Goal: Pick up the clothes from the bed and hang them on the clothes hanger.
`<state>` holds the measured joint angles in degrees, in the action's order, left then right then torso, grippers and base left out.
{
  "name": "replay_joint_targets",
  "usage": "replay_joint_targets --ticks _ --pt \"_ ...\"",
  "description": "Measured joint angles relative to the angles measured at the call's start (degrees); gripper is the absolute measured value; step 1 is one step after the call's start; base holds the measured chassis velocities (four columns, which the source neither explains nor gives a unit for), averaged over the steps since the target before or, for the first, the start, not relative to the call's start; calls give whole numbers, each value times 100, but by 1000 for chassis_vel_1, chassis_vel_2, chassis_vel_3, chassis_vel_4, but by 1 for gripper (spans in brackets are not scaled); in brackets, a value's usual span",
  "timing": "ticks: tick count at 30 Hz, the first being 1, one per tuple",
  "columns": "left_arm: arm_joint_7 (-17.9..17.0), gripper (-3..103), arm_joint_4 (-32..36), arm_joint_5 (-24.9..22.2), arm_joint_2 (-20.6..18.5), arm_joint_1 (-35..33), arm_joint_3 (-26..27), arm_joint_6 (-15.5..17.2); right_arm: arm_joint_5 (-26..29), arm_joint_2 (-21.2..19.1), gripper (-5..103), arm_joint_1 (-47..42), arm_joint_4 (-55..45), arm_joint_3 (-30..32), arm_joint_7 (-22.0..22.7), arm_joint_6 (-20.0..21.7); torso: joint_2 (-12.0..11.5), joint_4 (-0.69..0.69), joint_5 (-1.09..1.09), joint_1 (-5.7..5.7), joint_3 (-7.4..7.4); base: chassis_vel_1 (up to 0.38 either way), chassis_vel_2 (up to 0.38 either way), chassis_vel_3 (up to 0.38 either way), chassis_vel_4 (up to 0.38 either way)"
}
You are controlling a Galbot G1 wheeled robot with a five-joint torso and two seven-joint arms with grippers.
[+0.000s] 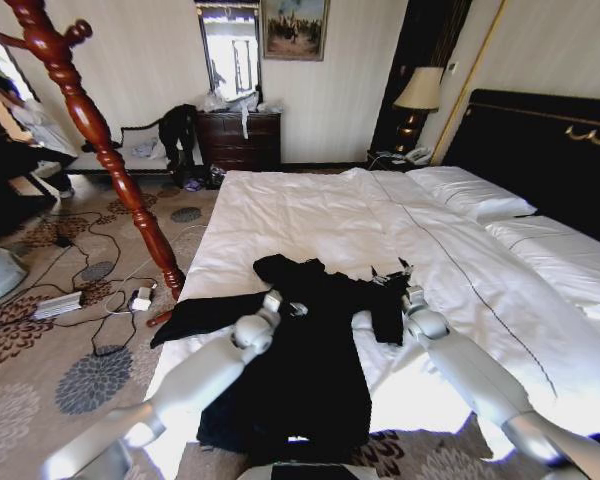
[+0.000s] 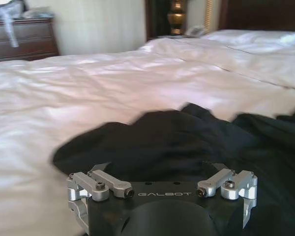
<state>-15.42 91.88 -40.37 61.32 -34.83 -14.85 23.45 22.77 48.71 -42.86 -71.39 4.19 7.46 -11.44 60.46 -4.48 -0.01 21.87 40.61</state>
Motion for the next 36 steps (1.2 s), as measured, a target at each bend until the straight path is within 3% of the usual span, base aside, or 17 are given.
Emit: replay_joint_targets --ticks 2,5,8,11,15,24,29,36 --pt "12 100 24 -109 -71 18 71 26 -5 6 100 0 3 0 -1 -1 0 1 0 0 0 0 0 0 0" --pt "230 100 -56 -432 -411 231 162 592 -21 130 100 118 6 -62 -5 -1 0 5 0 0 0 0 0 0 0" --pt "450 100 -255 -431 -426 418 -38 759 -22 194 100 195 4 -113 5 11 0 5 0 1 1 0 0 0 0" --pt "645 100 -373 -424 -384 576 -189 857 -20 224 100 234 -6 -126 20 28 0 4 -1 1 2 0 0 0 0" --pt "1013 100 -714 -494 -165 1266 -838 1199 -54 285 100 258 -51 -90 84 79 0 0 1 1 1 0 0 0 0" --pt "957 100 -1497 -503 219 1850 -1420 1659 -174 252 100 -18 -225 234 123 88 0 0 2 1 1 0 0 0 0" --pt "959 100 -1596 -496 240 1899 -1465 1722 -186 228 100 -80 -253 292 123 88 0 1 2 1 1 0 0 0 0" --pt "1201 100 -2506 -174 577 2152 -1674 1737 -235 220 100 -248 -319 445 113 78 0 3 2 1 0 0 0 0 0"
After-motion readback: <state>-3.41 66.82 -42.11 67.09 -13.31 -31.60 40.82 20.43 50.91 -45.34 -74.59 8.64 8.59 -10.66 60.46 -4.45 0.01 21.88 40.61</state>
